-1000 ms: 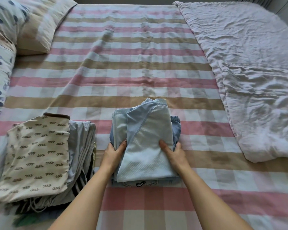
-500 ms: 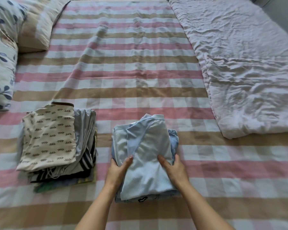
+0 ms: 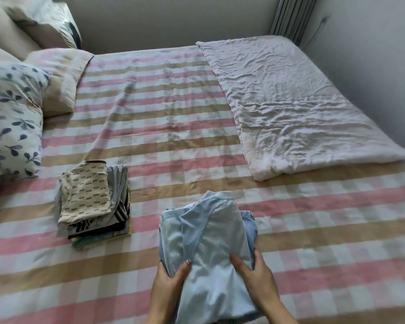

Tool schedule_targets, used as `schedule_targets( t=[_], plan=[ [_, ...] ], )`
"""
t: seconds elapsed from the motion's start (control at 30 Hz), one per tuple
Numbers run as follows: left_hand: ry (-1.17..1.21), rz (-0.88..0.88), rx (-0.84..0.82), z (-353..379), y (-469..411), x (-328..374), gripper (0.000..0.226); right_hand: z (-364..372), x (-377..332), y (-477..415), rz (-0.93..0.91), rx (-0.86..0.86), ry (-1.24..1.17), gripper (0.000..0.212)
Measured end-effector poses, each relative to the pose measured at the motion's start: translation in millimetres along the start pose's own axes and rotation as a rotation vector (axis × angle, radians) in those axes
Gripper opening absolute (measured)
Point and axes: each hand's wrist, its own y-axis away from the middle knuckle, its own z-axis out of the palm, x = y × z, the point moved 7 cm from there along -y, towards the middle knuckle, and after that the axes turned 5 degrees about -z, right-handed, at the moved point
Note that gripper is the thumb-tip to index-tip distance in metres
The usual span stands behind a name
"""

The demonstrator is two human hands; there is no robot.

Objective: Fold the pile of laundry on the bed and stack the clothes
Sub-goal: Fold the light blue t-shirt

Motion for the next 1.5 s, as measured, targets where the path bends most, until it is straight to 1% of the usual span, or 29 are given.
schedule_targets(
  t=[0.13,0.27,0.33,0.43,0.53,0.67,0.7,0.77,0.83,0.87,1.0,1.13,1.2,1.27,1.4,1.5],
  plan=[
    [-0.002,0.026,-0.031,13.3,55.2,23.3,0.086,-47.8,-16.3,37.5,-0.043,0.026,-0.010,0.085],
    [-0.015,0.067,-0.072,26.9,92.8,48.4,0.085,-86.8,-32.2,66.0,-0.080,0.087,-0.051,0.073],
    [-0.029,0.099,-0.111,33.8,108.9,61.0,0.084,-102.5,-36.1,81.0,-0.086,0.111,-0.073,0.072],
    [-0.069,0.169,-0.155,40.0,129.8,76.3,0.073,-120.2,-36.8,104.2,-0.086,0.166,-0.098,0.072],
    [-0.104,0.227,-0.229,49.5,145.6,84.3,0.070,-136.2,-31.0,127.7,-0.076,0.247,-0.110,0.074],
    [-0.151,0.266,-0.299,64.4,163.5,87.0,0.050,-155.5,-18.8,155.4,-0.053,0.344,-0.153,0.066],
    [-0.166,0.280,-0.323,70.4,170.0,88.0,0.048,-162.0,-14.0,164.4,-0.049,0.370,-0.161,0.064],
    [-0.191,0.316,-0.360,80.5,180.6,92.1,0.059,-172.3,-7.8,177.7,-0.051,0.411,-0.180,0.060],
    [-0.230,0.330,-0.395,94.2,193.3,95.8,0.075,-186.7,-0.8,192.8,-0.040,0.461,-0.217,0.063],
    [-0.248,0.332,-0.415,103.1,200.1,97.2,0.078,-195.1,3.3,200.5,-0.029,0.485,-0.232,0.064],
    [-0.318,0.343,-0.469,137.8,224.1,101.2,0.076,-227.0,24.0,223.1,0.001,0.582,-0.277,0.058],
    [-0.367,0.356,-0.549,186.4,254.9,104.6,0.066,-267.1,53.1,240.2,0.034,0.658,-0.313,0.044],
    [-0.380,0.388,-0.562,213.8,271.7,105.5,0.067,-292.4,67.8,247.8,0.044,0.693,-0.331,0.039],
    [-0.372,0.394,-0.570,240.1,286.3,104.5,0.074,-317.4,79.7,252.9,0.042,0.712,-0.350,0.040],
    [-0.346,0.416,-0.560,303.1,320.1,95.6,0.077,-384.2,108.2,261.5,0.031,0.721,-0.325,0.050],
    [-0.300,0.410,-0.570,346.7,343.3,86.6,0.083,-434.2,125.4,263.5,0.002,0.704,-0.307,0.052]
  ],
)
